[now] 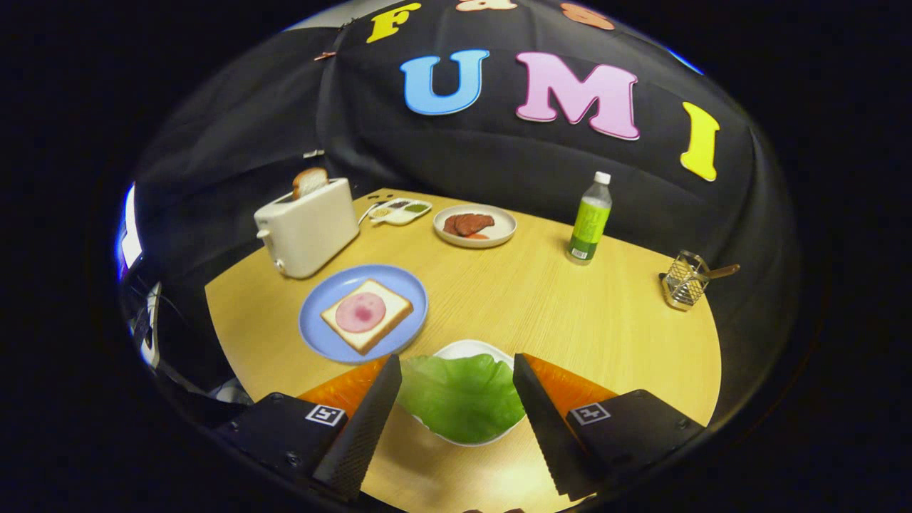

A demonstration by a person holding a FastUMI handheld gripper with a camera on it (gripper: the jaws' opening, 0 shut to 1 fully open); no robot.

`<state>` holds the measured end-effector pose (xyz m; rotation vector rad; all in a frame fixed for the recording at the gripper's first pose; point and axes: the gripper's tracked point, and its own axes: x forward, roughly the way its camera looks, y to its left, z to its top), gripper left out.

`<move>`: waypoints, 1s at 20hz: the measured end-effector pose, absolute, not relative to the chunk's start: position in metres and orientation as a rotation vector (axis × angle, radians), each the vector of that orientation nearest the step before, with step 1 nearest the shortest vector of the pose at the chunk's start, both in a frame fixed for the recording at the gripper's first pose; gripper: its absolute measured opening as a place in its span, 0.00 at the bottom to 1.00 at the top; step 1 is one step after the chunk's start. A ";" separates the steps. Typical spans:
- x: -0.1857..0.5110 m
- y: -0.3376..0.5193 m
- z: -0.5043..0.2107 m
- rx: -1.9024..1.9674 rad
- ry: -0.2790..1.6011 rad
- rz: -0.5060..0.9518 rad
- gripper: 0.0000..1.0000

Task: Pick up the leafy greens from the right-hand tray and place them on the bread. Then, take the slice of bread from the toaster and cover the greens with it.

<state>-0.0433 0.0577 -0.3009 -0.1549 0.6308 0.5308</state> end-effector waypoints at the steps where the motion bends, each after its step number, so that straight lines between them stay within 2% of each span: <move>1: -0.041 0.052 -0.314 -0.184 0.652 0.543 0.98; 11: -0.038 0.061 -0.402 -0.299 0.848 0.700 0.98; 13: -0.028 0.057 -0.400 -0.237 0.870 0.656 0.98; 15: -0.026 0.058 -0.401 -0.246 0.881 0.653 0.85; 19: -0.028 0.061 -0.401 -0.268 0.885 0.669 0.80; 20: -0.029 0.062 -0.400 -0.269 0.887 0.677 0.61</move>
